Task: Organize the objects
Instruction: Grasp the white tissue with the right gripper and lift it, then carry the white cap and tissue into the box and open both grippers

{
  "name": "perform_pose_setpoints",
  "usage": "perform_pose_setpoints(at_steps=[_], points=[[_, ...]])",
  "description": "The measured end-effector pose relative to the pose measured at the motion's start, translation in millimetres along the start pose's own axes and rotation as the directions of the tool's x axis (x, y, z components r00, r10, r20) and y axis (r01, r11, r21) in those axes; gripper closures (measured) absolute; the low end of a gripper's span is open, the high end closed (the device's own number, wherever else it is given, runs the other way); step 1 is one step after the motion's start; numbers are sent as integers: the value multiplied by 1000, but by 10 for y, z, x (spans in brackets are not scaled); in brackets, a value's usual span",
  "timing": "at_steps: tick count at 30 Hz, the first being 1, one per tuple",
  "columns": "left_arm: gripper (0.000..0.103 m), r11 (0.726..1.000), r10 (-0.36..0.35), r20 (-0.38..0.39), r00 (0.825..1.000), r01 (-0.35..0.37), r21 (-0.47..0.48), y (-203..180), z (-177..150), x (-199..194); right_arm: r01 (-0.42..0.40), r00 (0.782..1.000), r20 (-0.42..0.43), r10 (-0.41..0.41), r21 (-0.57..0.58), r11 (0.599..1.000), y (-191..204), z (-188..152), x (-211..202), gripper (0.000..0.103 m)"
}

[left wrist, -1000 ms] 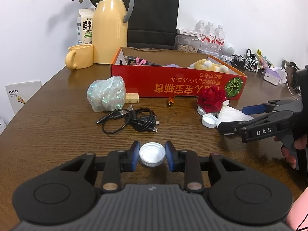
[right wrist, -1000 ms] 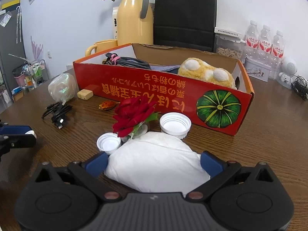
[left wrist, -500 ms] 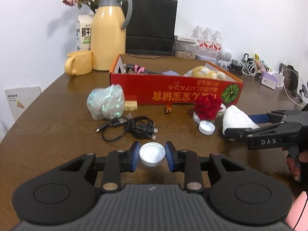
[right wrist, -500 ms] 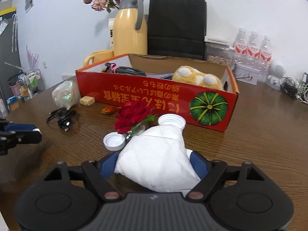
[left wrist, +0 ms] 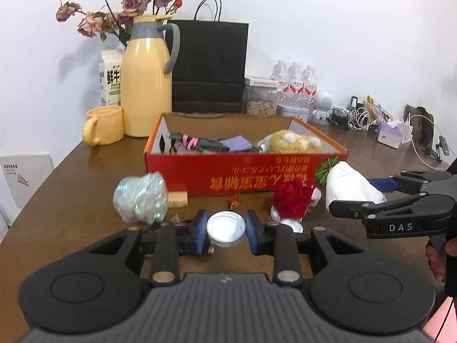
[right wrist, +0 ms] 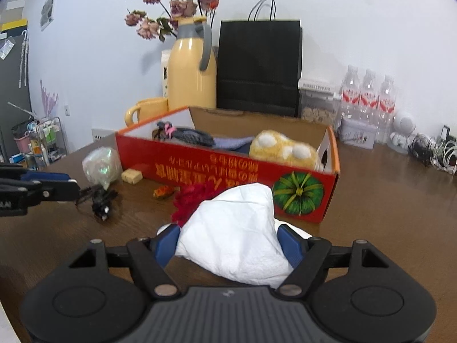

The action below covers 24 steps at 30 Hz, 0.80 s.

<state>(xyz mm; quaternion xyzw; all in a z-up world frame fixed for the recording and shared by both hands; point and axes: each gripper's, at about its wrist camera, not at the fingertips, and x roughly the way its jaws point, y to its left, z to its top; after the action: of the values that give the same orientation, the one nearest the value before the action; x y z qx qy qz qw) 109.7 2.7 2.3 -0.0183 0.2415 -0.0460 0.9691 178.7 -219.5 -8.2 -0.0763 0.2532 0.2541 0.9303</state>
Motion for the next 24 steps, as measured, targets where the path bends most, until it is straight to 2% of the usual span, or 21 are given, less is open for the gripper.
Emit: perform_pose_setpoints(at_steps=[12,24], points=[[73,1000,-16,98,995,16,8,-61,527,200,-4,995,102,8,-34,999,-24,485,-15,29],[73,1000,6,127,992,-3,-21,-51,1029,851,0,991,132,7,-46,999,-67,981,488,29]])
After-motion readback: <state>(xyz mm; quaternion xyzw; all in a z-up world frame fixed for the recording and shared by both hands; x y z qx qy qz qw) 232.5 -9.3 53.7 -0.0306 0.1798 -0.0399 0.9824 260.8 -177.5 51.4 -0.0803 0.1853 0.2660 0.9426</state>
